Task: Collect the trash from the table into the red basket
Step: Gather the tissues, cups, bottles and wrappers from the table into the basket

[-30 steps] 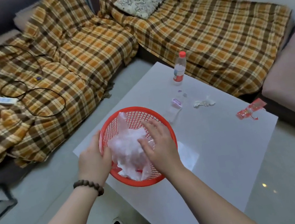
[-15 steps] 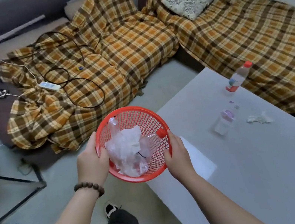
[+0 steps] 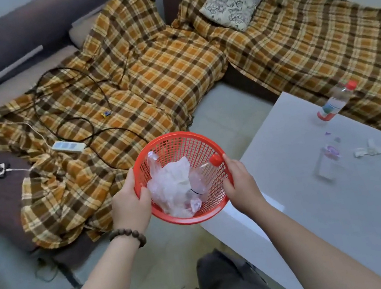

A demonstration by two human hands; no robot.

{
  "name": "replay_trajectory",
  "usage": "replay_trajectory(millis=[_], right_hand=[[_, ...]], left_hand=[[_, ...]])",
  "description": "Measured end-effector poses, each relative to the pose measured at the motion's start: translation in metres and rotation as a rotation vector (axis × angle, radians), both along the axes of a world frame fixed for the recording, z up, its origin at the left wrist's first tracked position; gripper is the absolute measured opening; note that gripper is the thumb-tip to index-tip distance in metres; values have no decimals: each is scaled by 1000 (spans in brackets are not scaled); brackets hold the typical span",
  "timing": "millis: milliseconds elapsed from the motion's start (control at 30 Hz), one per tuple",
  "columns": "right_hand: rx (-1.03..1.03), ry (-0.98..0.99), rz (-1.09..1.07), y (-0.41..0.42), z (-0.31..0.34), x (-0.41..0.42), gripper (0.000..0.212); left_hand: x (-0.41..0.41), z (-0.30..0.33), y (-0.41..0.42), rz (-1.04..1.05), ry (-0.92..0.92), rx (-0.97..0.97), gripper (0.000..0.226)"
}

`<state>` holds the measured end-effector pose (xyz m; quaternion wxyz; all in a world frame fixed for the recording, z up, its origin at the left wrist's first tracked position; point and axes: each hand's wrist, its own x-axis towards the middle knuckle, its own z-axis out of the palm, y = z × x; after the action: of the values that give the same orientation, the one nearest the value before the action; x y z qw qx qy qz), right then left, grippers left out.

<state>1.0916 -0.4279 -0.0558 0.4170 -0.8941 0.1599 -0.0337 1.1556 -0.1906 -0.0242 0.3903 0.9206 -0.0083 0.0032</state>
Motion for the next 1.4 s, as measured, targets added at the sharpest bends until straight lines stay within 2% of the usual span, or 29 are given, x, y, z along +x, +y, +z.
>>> replay_trajectory(millis=[333,600,1067,1200,1400], right_hand=[[49,-28,-204,-46,-29,112,57],[183,-100,-410,-121,-31,219,55],[87,-90,-857,-242,-34,259,51],[40,-62,-1003,-283,-36,279,51],[11,-51,-1159,-363,-25,331,56]], left_hand=[[160,-18,-64,-246,-28,92,42],[302,-4,-166,-437,-35,127,44],[408,-4,-367,-842,-43,103,41],[438,-10,-436,-961,-42,39,38],[506,-18,-559,-1106,0,83,42]])
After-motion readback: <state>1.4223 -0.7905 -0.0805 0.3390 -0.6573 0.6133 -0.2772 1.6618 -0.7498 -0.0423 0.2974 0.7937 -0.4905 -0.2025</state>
